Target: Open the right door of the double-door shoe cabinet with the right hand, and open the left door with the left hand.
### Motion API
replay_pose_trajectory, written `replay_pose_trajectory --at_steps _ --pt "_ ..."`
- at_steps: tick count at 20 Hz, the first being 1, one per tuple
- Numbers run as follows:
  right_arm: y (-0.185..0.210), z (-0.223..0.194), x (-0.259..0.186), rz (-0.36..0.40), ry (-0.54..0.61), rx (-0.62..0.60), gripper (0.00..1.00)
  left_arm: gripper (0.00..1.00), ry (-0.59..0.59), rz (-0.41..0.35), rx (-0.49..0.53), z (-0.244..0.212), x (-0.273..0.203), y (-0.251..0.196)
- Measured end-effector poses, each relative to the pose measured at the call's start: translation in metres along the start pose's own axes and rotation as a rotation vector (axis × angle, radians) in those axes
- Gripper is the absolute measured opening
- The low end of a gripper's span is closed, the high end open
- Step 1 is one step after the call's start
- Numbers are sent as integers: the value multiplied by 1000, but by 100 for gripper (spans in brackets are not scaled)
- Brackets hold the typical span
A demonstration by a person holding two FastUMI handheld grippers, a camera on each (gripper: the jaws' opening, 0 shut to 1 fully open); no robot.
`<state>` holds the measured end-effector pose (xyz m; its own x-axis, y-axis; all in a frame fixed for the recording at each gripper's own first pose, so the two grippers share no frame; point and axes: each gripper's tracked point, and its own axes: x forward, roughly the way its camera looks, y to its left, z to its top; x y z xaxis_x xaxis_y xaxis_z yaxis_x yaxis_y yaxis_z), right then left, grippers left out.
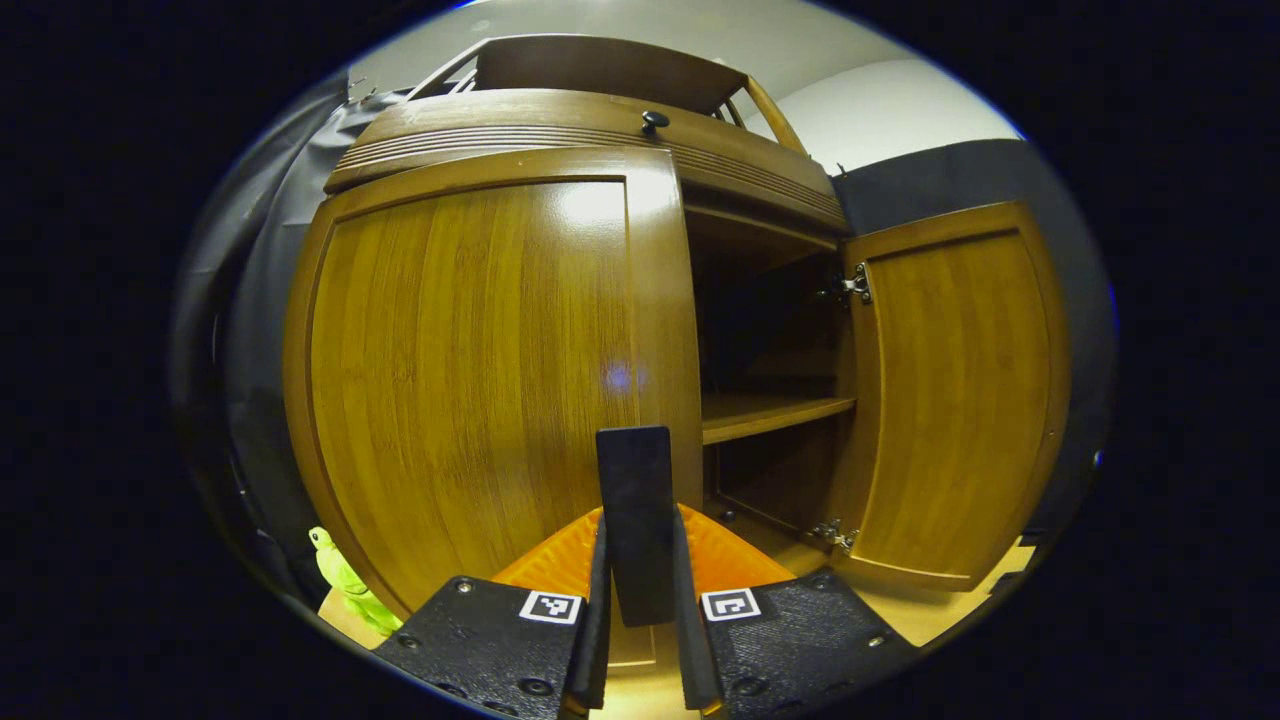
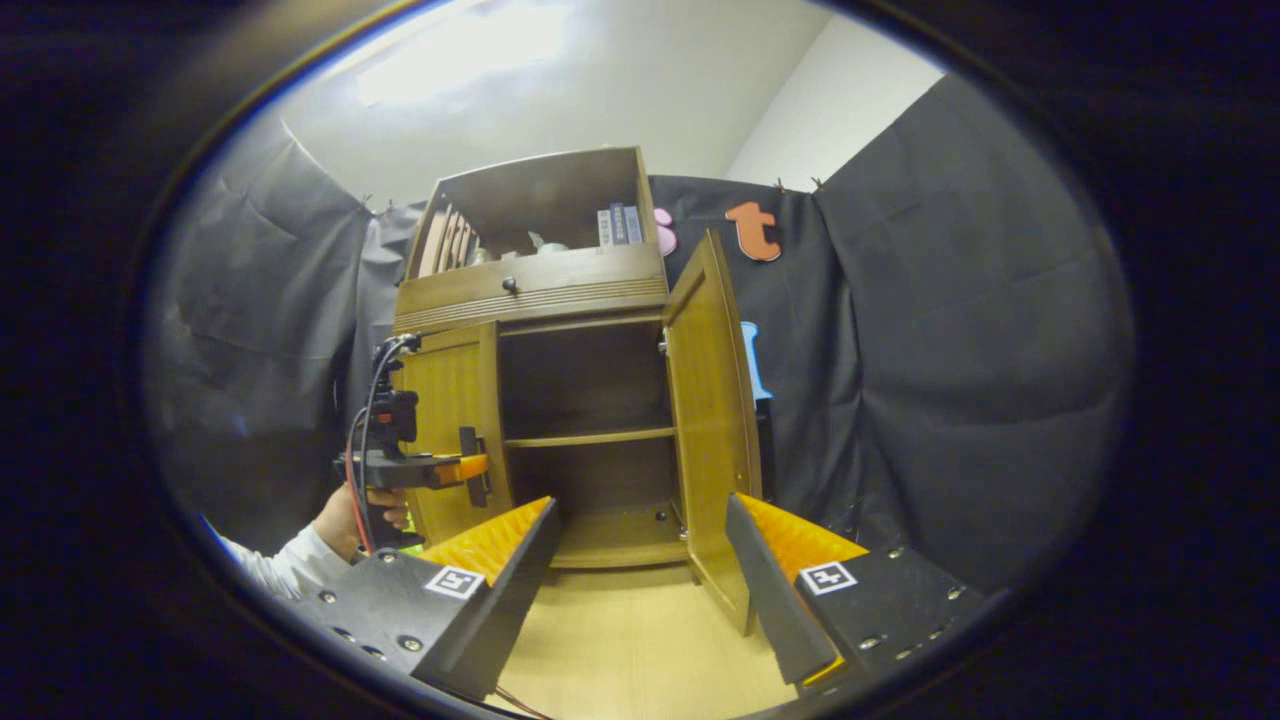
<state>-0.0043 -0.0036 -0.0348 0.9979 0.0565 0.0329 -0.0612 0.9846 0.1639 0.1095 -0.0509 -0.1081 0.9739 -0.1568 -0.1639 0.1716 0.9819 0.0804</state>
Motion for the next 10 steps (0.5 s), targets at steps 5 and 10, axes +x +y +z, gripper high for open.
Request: replay_pose_trajectory --at_steps 5,10 --pt "6 14 -3 -2 4 -57 99 30 0 -8 -5 0 -39 2" --pt "5 26 -1 -19 -14 -61 100 30 -4 -24 8 2 -66 6"
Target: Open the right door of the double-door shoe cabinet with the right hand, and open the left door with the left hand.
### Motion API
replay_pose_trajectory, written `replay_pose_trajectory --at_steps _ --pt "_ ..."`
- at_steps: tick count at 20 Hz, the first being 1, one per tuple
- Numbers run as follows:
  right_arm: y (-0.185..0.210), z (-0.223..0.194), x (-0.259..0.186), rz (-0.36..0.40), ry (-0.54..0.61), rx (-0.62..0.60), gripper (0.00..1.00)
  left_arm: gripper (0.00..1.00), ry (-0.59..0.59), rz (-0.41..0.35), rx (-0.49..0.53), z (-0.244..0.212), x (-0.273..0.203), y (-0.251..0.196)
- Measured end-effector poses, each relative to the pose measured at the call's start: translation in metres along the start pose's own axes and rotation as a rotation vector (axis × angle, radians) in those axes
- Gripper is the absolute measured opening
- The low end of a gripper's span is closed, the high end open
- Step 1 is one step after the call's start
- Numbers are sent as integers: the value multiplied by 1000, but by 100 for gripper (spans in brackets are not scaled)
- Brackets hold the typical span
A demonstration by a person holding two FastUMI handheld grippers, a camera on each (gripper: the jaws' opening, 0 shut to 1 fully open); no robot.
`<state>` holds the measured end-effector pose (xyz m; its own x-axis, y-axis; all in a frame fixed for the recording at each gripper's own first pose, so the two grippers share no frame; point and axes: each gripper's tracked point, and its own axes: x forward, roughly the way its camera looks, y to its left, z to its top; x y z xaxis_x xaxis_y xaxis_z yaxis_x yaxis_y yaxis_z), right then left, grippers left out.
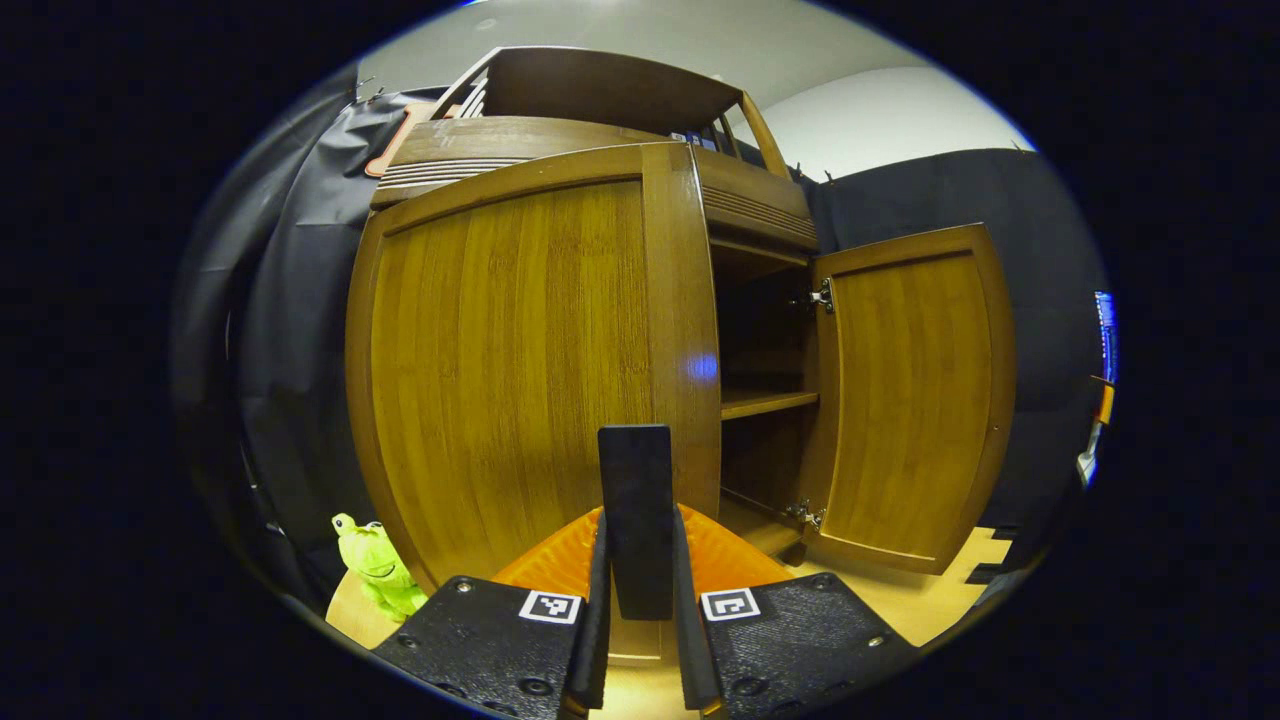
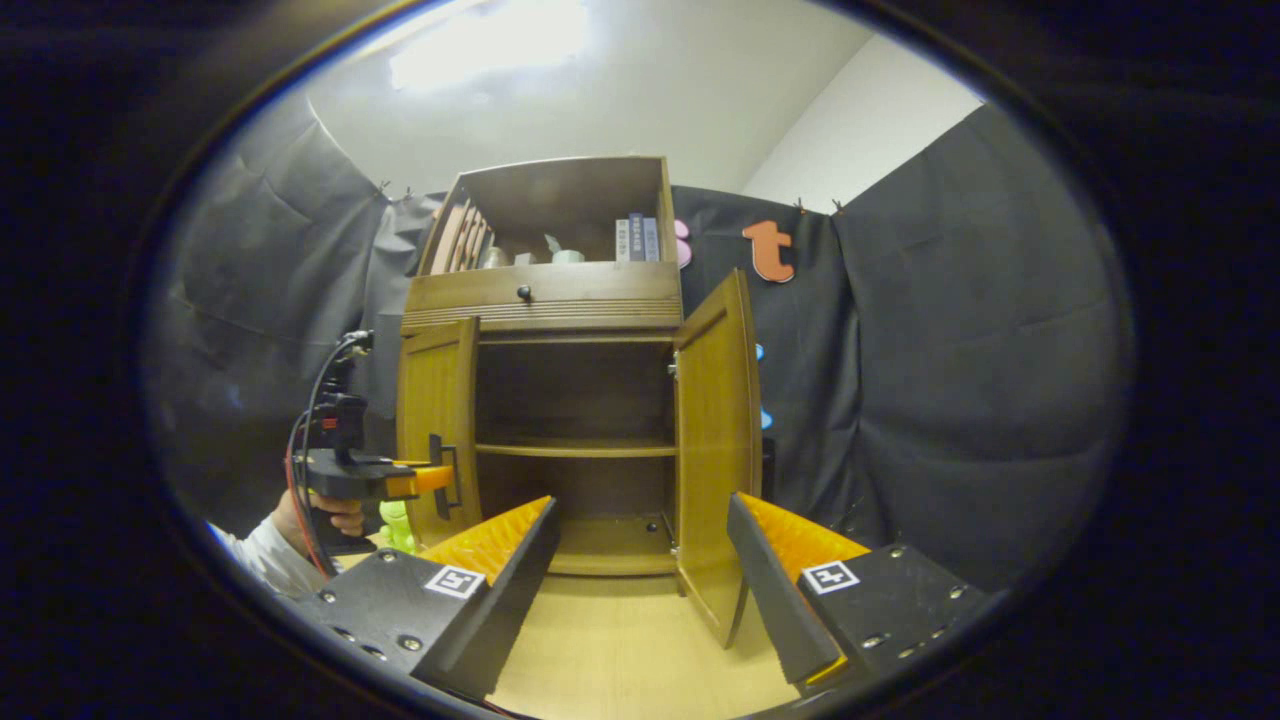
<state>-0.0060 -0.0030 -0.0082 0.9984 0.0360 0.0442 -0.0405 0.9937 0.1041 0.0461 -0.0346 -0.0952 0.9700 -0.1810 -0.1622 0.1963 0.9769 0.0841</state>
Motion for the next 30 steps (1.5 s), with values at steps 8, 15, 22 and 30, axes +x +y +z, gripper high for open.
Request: replay_pose_trajectory --at_steps 8,15,22,30 --pt "5 3 4 -2 4 -25 99 30 2 9 22 1 -45 13" --pt "23 0 6 16 -3 -20 99 29 9 27 12 4 -83 31" --pt "51 -15 14 60 14 -19 99 25 -19 68 -7 6 -109 49" --pt "59 -13 18 68 -9 -6 99 20 -27 111 -47 9 -133 70"
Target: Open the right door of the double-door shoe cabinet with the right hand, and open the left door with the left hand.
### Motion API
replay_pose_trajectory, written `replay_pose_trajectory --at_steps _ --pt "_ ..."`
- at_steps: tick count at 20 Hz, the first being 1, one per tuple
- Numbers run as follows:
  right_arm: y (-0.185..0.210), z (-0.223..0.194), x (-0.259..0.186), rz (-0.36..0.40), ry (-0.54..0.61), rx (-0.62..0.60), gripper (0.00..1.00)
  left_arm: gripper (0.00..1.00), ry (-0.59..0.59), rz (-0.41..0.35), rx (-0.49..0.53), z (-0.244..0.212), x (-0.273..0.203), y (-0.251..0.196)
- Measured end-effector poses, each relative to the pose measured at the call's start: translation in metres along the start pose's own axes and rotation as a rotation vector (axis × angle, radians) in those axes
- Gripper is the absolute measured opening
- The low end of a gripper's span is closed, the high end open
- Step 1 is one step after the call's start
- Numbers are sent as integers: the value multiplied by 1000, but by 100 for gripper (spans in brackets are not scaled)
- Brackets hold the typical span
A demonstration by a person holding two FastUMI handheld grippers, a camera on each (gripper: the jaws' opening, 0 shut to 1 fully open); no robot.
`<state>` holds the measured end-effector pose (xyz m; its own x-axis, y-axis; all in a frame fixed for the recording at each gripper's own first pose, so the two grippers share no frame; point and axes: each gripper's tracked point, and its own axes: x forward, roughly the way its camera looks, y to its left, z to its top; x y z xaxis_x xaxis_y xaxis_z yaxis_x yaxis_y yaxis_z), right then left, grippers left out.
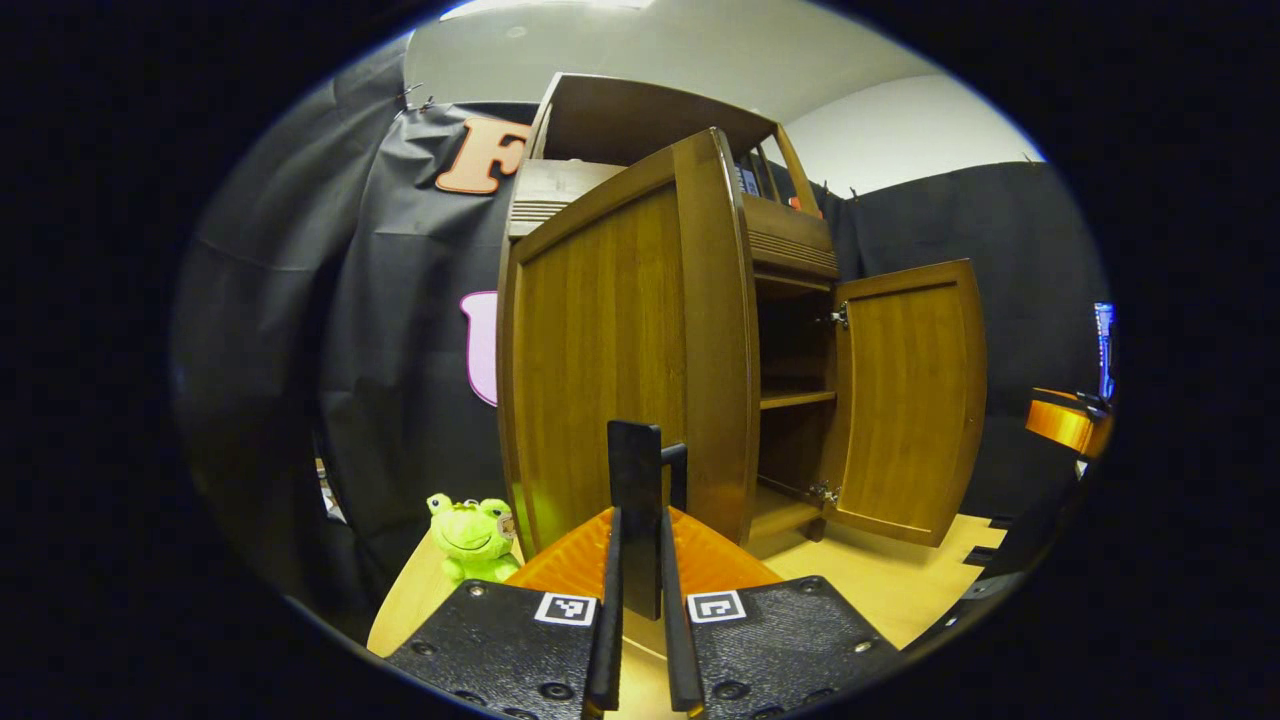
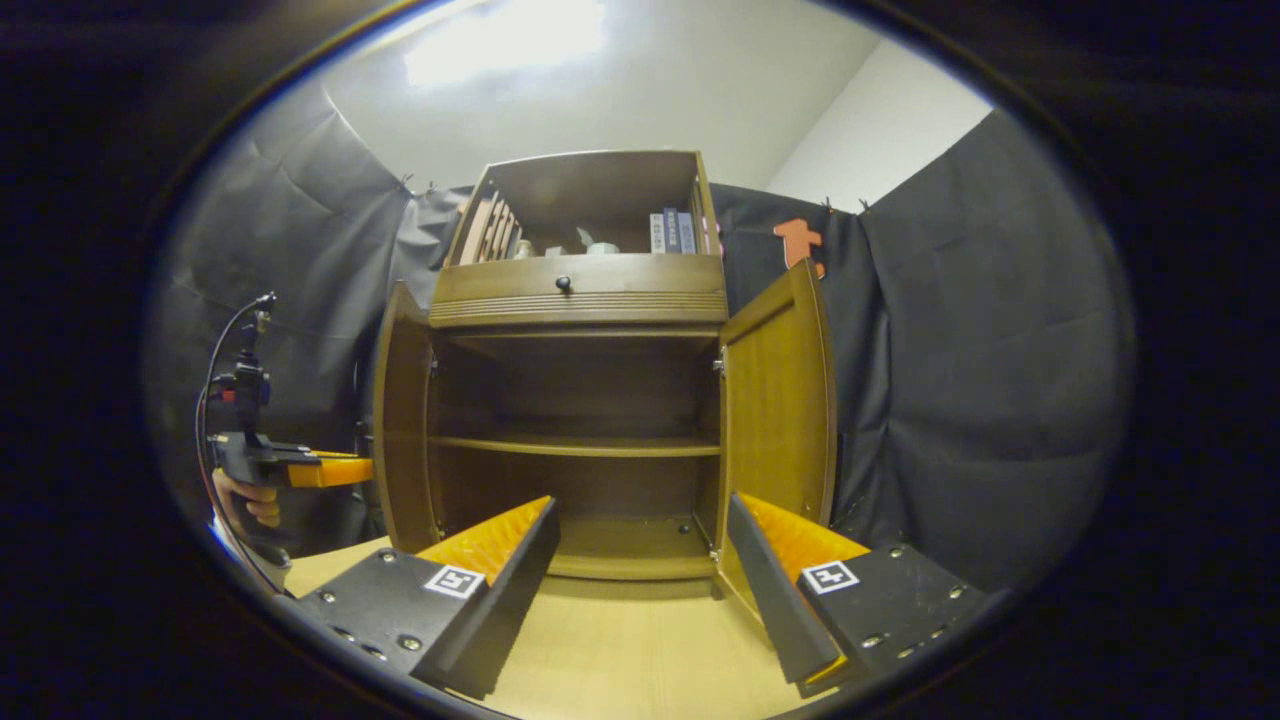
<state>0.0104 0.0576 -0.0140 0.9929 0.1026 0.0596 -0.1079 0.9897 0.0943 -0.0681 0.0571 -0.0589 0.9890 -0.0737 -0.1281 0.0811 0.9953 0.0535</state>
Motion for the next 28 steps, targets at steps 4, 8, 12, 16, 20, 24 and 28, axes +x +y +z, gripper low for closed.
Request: replay_pose_trajectory --at_steps 4,8,12,16,20,24,28 --pt "2 5 0 -1 -20 12 99 13 -4 36 10 1 -14 20" --pt "3 15 3 -6 -54 27 99 11 10 29 -7 2 -18 27" --pt "6 13 6 -12 -45 26 99 11 6 66 3 4 -27 49" --pt "13 6 11 -2 -31 43 98 10 -9 143 35 9 -33 86" --pt "17 -2 13 -5 -17 55 98 12 -18 187 45 12 -37 123" --pt "21 -4 12 -13 -12 59 98 19 -7 140 -2 10 -38 136" --pt "19 -3 12 -28 -2 52 98 43 -14 136 -21 9 -38 144"
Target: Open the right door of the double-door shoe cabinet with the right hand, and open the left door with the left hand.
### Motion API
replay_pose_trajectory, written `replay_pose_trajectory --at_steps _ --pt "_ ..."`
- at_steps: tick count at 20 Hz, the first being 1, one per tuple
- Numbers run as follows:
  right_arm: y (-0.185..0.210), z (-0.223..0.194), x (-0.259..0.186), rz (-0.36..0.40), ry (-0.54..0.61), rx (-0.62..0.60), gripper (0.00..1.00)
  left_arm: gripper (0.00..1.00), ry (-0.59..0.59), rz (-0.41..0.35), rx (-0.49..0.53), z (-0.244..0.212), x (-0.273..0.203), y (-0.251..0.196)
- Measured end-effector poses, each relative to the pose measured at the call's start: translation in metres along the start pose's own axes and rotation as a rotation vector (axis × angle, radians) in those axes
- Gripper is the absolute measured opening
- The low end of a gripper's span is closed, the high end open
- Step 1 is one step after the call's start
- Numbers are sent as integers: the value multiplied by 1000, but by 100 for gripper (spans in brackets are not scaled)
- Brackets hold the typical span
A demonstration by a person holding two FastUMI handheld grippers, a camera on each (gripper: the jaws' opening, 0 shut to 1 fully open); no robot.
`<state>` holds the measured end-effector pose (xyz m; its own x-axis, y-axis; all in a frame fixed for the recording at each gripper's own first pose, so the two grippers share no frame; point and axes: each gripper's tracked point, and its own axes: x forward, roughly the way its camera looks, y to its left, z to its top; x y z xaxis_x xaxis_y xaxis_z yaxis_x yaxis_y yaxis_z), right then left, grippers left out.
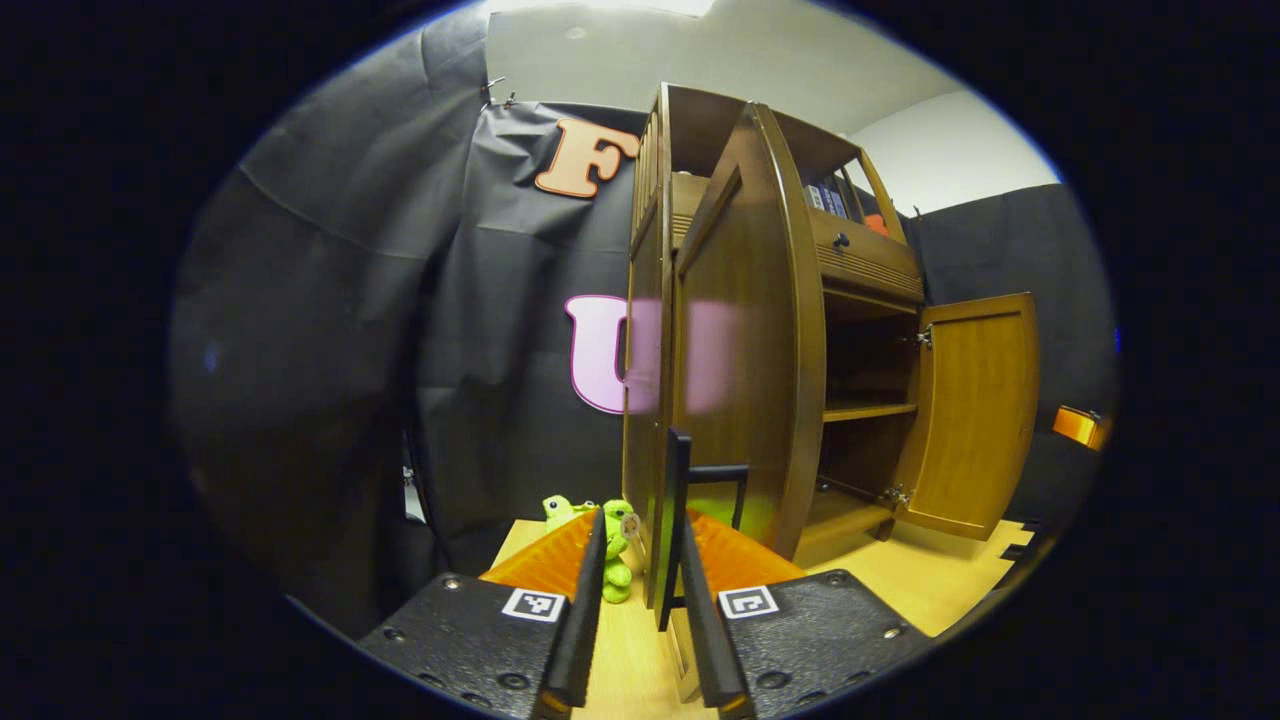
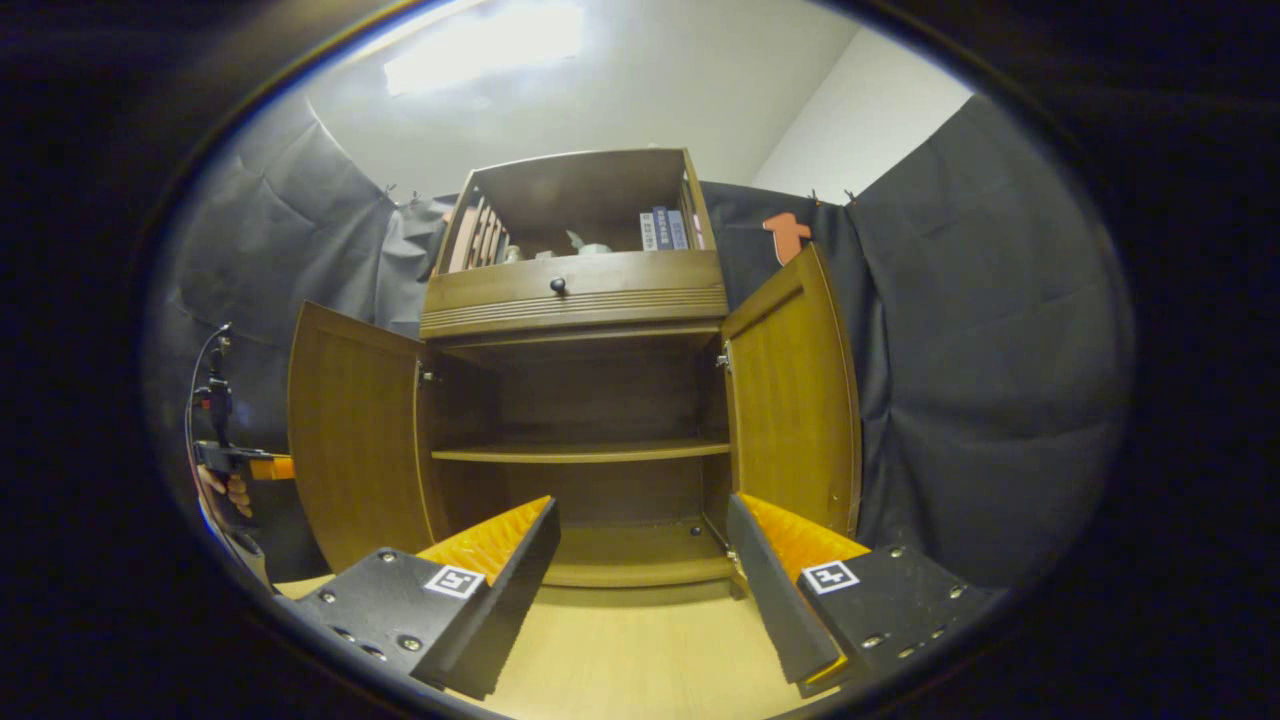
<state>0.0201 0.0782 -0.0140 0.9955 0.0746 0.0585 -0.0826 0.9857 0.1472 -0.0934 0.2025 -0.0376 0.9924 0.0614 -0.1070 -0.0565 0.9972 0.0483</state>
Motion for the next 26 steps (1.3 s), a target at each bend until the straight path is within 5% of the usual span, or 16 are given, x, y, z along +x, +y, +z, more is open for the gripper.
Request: replay_pose_trajectory --at_steps 2,7,16,26 --pt "0 3 0 0 1 8 99 50 0 8 -5 -1 0 4" --pt "7 -2 -2 25 0 5 100 86 15 39 -19 -6 -7 8" --pt "-4 -14 7 30 41 -3 99 84 67 111 -76 -22 -40 -8" --pt "1 19 5 79 -9 -40 99 92 -76 105 -13 47 -68 -66"
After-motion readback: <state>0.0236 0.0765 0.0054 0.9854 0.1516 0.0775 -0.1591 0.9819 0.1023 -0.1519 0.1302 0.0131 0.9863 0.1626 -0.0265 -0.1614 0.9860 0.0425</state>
